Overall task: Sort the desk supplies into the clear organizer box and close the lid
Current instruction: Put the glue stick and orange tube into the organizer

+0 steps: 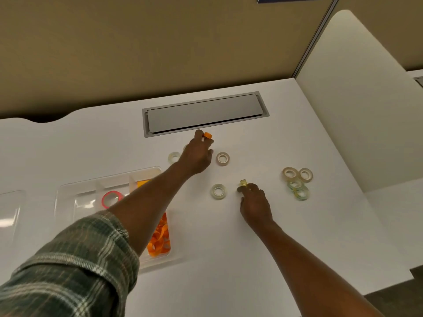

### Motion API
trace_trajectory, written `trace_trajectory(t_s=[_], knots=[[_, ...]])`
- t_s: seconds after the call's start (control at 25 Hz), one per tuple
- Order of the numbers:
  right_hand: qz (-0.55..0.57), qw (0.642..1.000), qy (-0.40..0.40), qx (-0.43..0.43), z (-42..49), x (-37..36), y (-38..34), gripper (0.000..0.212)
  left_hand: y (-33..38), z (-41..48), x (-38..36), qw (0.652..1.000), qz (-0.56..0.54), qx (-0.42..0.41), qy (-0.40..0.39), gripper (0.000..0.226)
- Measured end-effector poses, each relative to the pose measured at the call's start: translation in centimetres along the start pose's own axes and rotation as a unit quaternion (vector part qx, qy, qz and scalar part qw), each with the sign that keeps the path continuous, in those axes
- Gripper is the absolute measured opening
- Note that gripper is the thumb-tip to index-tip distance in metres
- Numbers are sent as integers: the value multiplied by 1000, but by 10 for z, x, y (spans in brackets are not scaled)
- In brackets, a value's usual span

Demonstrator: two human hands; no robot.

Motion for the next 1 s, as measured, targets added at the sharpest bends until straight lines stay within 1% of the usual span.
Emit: trace_trajectory(t_s=[0.12,0.2,0.28,0.36,0.44,0.48,0.52,0.6,0.72,0.88,1.0], knots=[[103,993,47,-17,-4,10,-11,50,-2,-45,9,994,-103,3,23,33],[190,977,95,-30,-9,17,-24,50,-10,-77,18,986,-159,16,38,31],[283,947,136,-62,-11,19,-41,39,-23,-107,28,973,-219,47,47,29],[388,905,147,-91,-14,17,-66,26,-41,-136,38,957,-275,77,55,26],[482,861,140,-85,-15,13,-98,16,-62,-161,47,938,-323,112,60,24],[513,845,131,-72,-14,11,-116,15,-75,-174,52,927,-344,134,62,24],[531,837,119,-56,-14,9,-133,18,-88,-186,56,916,-363,157,64,24],[527,845,94,-21,-13,3,-171,27,-118,-213,65,892,-401,192,75,26],[471,880,45,40,-11,-9,-227,24,-164,-253,78,870,-415,236,125,37],[391,908,-32,149,-14,-33,-299,24,-227,-298,94,867,-356,308,166,40],[280,930,-78,226,-22,-57,-344,34,-257,-322,97,881,-292,322,185,36]])
Point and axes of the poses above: each hand's wrist, its own z-axis towards the middle knuckle, its own x-axis out of the back of the hand, y = z × x, the point moved 4 cm from there along z, towards the middle knuckle, and after that the axes turned 11 degrees about x, right-handed, at the moved point
